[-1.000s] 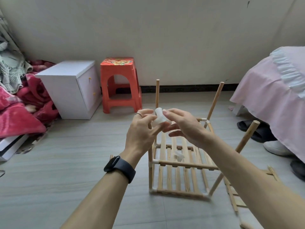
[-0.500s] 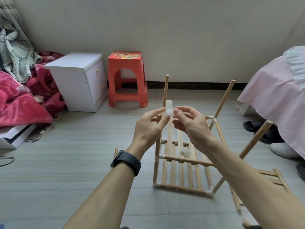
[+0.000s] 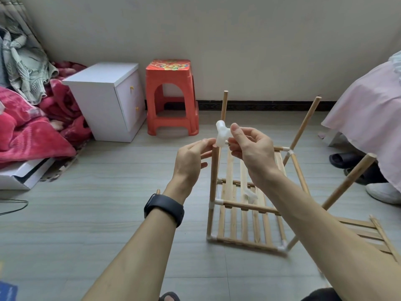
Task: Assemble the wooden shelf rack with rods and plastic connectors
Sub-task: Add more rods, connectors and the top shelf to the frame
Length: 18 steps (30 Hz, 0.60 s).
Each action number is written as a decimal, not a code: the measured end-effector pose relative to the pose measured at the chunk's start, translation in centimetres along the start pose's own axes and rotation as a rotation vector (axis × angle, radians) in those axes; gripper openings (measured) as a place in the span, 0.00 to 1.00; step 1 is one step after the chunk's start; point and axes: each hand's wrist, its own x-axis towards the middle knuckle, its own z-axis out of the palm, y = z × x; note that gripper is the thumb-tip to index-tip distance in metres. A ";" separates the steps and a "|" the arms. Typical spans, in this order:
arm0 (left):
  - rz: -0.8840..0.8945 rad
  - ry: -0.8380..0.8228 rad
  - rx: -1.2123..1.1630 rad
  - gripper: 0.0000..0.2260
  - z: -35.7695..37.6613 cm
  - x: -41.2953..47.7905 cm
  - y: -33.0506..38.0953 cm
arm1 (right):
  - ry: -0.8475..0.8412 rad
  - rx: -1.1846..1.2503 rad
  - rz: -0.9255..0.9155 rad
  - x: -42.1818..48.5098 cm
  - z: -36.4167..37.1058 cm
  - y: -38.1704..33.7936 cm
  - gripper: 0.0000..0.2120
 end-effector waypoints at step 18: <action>0.009 0.106 0.069 0.12 1.2 1.4 -0.4 | -0.092 -0.181 -0.067 -0.1 -0.7 1.3 0.15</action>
